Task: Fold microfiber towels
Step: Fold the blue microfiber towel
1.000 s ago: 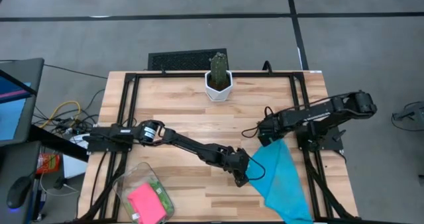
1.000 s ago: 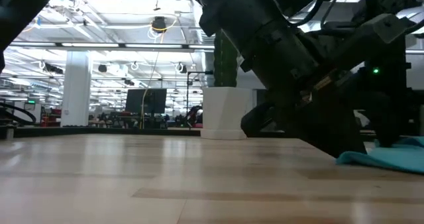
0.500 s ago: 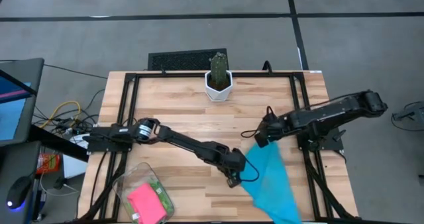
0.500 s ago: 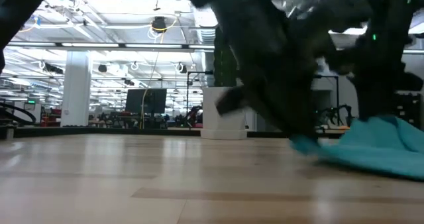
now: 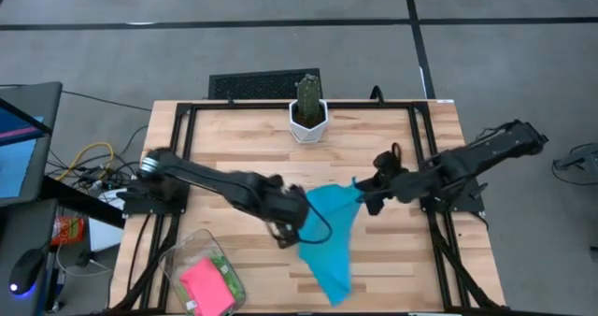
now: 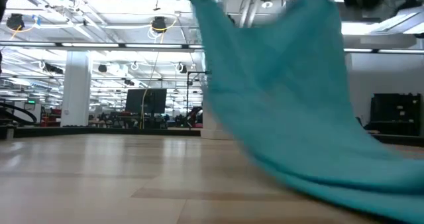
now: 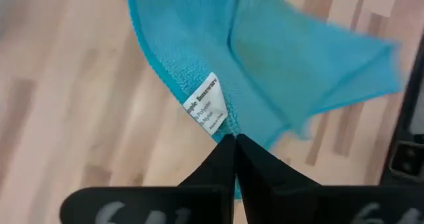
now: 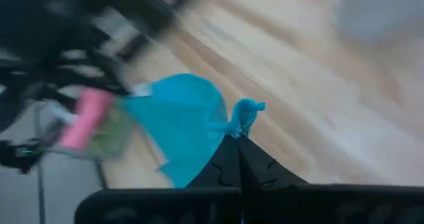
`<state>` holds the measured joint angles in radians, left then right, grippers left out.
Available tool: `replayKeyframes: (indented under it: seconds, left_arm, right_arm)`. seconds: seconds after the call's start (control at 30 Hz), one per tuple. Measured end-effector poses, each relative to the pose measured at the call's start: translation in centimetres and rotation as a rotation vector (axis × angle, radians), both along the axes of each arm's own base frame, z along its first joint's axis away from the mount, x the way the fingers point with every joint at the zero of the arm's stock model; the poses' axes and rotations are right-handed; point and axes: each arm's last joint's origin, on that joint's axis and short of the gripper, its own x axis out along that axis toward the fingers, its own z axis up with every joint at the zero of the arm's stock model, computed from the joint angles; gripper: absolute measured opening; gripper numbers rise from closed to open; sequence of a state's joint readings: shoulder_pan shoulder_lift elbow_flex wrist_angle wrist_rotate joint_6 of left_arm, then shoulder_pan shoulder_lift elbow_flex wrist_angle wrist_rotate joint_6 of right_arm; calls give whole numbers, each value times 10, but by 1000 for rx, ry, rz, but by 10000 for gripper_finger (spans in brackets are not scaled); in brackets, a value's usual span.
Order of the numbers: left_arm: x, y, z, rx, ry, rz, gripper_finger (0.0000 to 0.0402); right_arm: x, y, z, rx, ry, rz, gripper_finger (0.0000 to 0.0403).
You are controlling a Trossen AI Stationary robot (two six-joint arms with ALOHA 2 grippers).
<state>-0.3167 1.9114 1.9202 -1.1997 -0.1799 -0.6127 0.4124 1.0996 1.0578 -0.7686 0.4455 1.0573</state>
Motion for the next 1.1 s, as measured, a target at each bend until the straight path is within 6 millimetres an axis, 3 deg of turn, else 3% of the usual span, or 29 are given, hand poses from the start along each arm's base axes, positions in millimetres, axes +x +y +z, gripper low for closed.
replayKeyframes:
  seconds: [0.17, 0.43, 0.6, 0.73, 0.83, 0.93, 1.03, 1.1]
  left_arm:
    - [-45, 14, 53, -23, -86, 13, 0]
    - [-112, 36, 108, -71, -193, 62, 0]
    - [-144, 43, 125, -64, -240, 84, 0]
    - [-163, 50, 133, -54, -250, 102, 0]
    - [-169, 53, 137, -45, -276, 108, 0]
    - [-172, 54, 138, -38, -276, 105, 0]
    - [-172, 54, 137, -36, -271, 76, 0]
    - [-170, 53, 137, -54, -260, 63, 0]
  right_arm:
    - [1, 22, 56, -242, -212, 184, 5]
    - [14, 55, 91, -491, -332, 405, 5]
    - [23, 66, 92, -541, -311, 314, 5]
    - [34, 75, 89, -537, -312, 413, 5]
    - [39, 78, 83, -543, -289, 308, 5]
    - [41, 78, 86, -487, -320, 392, 5]
    - [46, 77, 81, -485, -297, 293, 5]
    - [44, 78, 82, -440, -311, 320, 5]
